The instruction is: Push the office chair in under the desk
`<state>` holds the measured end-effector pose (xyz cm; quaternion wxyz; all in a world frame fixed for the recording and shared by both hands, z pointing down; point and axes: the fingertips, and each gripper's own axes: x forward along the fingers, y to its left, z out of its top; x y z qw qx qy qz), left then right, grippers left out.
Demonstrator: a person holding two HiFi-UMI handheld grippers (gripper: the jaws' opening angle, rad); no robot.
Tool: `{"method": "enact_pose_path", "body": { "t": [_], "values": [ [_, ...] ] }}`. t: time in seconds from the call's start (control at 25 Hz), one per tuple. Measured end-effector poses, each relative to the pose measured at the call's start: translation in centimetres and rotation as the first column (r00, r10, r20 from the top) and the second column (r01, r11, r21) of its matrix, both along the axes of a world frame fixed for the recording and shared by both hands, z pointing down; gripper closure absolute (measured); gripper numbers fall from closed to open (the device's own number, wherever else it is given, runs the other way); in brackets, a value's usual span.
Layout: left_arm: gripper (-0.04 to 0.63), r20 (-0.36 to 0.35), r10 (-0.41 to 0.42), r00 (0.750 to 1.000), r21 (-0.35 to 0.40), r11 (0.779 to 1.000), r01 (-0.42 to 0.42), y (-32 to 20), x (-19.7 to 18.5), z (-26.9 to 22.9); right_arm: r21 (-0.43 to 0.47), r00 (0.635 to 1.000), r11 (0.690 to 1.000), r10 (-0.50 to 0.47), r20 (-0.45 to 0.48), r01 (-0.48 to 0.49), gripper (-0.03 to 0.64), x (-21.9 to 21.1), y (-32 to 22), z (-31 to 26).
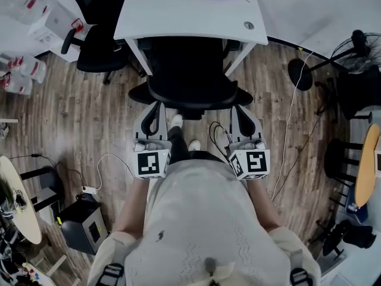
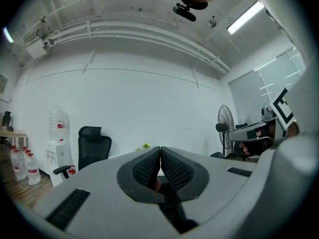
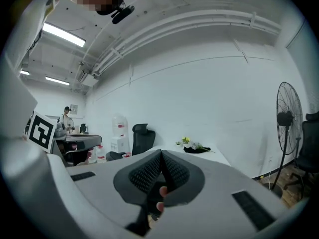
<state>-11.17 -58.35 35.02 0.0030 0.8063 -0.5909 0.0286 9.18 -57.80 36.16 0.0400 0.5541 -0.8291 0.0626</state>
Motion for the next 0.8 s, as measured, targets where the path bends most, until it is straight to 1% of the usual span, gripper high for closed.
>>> {"method": "enact_pose_path", "body": {
  "t": [0.08, 0.24, 0.32, 0.52, 0.64, 0.8],
  "values": [
    [0.572, 0.004, -0.002, 1.000, 0.022, 1.000, 0.002, -0.1, 0.1, -1.3, 0.027, 1.000, 1.000, -0.002, 0.005, 0.002, 0.607, 0.0, -0.1, -1.4],
    [0.572, -0.008, 0.001, 1.000, 0.031, 1.000, 0.000, 0.0, 0.2, -3.1, 0.079, 1.000, 0.997, -0.020, 0.003, 0.020, 0.607, -0.4, -0.1, -3.8],
    [0.572, -0.007, -0.004, 1.000, 0.054, 0.999, 0.005, 0.1, 0.0, -4.2, 0.098, 0.999, 0.995, -0.033, 0.009, 0.032, 0.607, -0.7, 0.1, -4.9],
    [0.572, -0.052, -0.015, 0.999, 0.118, 0.993, 0.021, 0.2, -0.3, -7.3, 0.157, 0.999, 0.987, -0.048, 0.010, 0.045, 0.607, -1.3, 0.4, -7.5],
    [0.572, -0.054, -0.007, 0.998, 0.148, 0.989, 0.015, 0.5, 0.0, -8.6, 0.182, 0.999, 0.982, -0.047, 0.007, 0.045, 0.607, -1.3, 0.7, -8.7],
    [0.572, -0.050, 0.011, 0.999, 0.163, 0.987, -0.003, 1.0, -0.2, -9.7, 0.194, 0.999, 0.980, -0.039, 0.003, 0.038, 0.608, -1.5, 1.0, -9.8]
  ]
}}
